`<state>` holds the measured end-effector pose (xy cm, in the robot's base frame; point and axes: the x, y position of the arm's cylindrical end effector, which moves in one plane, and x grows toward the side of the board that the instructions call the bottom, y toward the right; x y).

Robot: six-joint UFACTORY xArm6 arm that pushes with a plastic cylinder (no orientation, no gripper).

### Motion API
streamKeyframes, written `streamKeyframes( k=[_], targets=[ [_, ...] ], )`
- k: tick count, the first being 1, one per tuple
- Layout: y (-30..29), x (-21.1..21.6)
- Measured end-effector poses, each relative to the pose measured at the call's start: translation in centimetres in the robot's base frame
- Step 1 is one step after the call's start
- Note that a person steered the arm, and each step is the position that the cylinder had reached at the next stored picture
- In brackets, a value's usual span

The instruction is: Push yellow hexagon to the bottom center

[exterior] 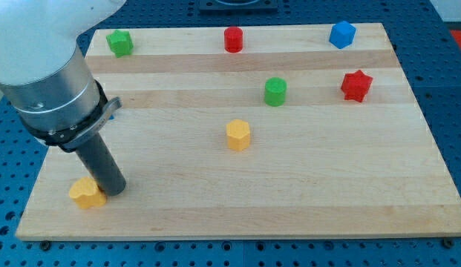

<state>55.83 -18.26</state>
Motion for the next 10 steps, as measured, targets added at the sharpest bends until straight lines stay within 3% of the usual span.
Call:
streamKeyframes(
  k=[1,2,4,5,6,7,8,9,10],
  targets=[
    [-0.3,0.0],
    [1.2,-2.6],
    [4.2,-12.9],
    [11.9,-15.2],
    [17.7,-13.5],
    [18.1,-7.1],
    [18.2,-4.3],
    [19.2,-5.2],
    [19.2,-2.8]
  ],
)
